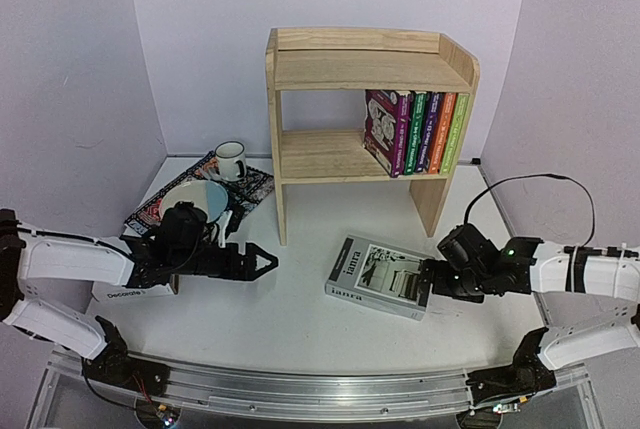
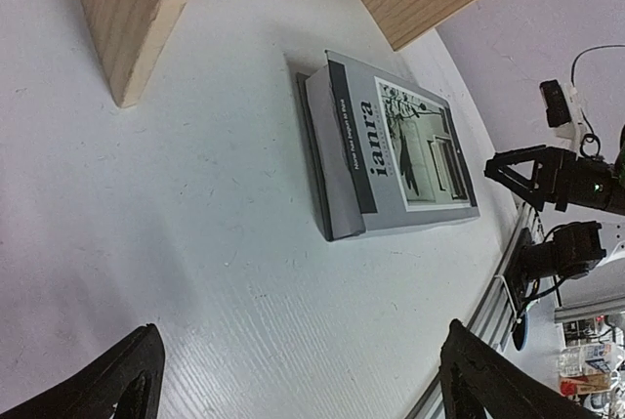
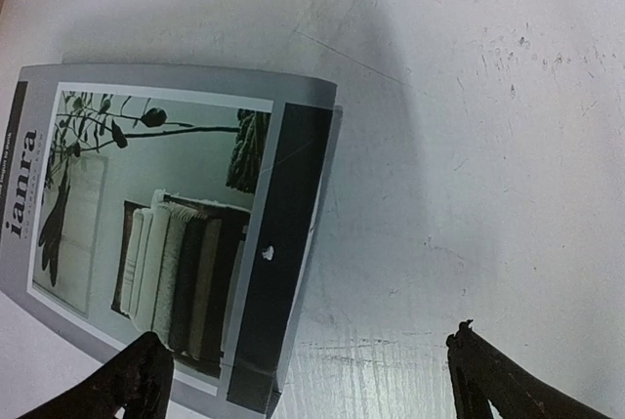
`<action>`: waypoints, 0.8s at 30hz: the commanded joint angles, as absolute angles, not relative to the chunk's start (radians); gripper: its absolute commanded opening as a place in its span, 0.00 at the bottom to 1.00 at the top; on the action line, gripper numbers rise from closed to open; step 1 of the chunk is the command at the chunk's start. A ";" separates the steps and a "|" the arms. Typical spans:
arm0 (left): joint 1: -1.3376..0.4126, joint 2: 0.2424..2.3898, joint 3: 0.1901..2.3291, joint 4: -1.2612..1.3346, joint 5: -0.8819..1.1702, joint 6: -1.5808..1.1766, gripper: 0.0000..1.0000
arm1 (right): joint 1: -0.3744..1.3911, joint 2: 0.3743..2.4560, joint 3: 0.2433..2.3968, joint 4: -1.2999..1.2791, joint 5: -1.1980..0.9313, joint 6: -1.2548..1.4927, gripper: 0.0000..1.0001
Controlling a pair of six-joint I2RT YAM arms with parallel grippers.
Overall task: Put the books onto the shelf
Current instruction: Move the book to the center of the board.
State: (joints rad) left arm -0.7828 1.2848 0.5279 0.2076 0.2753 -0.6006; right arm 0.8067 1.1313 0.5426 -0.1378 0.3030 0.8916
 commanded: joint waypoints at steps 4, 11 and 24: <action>-0.878 1.444 0.634 0.327 0.211 -0.602 0.98 | 0.781 1.172 0.574 -0.167 0.228 0.860 0.98; -0.896 1.456 0.631 0.368 0.172 -0.619 0.99 | 0.708 1.276 0.588 -0.084 0.200 0.819 0.98; -0.893 1.437 0.603 0.373 0.106 -0.709 0.99 | 0.639 1.421 0.594 0.210 -0.089 0.768 0.93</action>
